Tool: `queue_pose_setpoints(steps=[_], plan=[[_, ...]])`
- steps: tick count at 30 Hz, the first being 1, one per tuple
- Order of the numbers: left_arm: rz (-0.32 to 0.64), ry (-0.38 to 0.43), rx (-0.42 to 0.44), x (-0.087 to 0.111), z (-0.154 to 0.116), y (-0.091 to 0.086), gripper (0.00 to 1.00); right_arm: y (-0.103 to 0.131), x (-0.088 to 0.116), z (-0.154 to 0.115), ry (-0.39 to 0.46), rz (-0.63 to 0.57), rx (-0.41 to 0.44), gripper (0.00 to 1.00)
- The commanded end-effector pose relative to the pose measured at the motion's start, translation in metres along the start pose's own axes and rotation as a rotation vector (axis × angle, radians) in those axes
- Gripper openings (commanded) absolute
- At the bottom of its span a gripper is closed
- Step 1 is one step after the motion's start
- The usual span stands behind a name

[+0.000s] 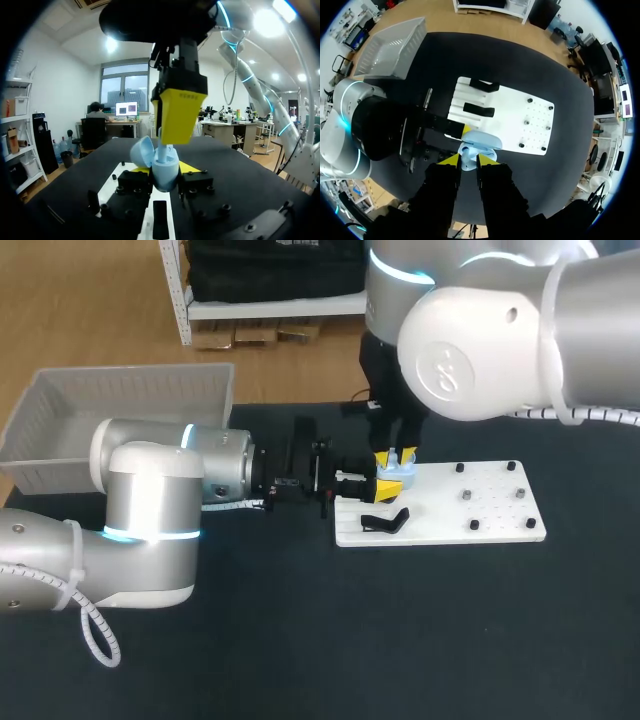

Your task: Pick up each earbud case from the left stands, insert the matching earbuds, close the lid, and place the case in the box.

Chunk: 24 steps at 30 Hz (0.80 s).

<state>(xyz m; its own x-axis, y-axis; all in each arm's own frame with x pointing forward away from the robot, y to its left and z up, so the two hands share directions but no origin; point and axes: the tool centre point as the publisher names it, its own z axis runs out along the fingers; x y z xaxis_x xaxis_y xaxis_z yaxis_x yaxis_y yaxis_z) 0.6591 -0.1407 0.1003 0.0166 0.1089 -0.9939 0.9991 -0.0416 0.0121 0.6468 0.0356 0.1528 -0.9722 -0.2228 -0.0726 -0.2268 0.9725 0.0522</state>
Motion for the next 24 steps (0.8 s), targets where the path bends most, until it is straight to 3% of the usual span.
queue_pose_setpoints(steps=[1,24], plan=[[0.000,-0.001,0.001,0.0004,0.0003,0.0007,0.00,0.0005,-0.0010,0.0003,-0.003,0.001,0.003,0.00],[0.000,-0.001,0.001,0.0004,0.0003,0.0007,0.00,0.0015,-0.0027,0.0083,0.001,-0.007,0.019,0.00]])
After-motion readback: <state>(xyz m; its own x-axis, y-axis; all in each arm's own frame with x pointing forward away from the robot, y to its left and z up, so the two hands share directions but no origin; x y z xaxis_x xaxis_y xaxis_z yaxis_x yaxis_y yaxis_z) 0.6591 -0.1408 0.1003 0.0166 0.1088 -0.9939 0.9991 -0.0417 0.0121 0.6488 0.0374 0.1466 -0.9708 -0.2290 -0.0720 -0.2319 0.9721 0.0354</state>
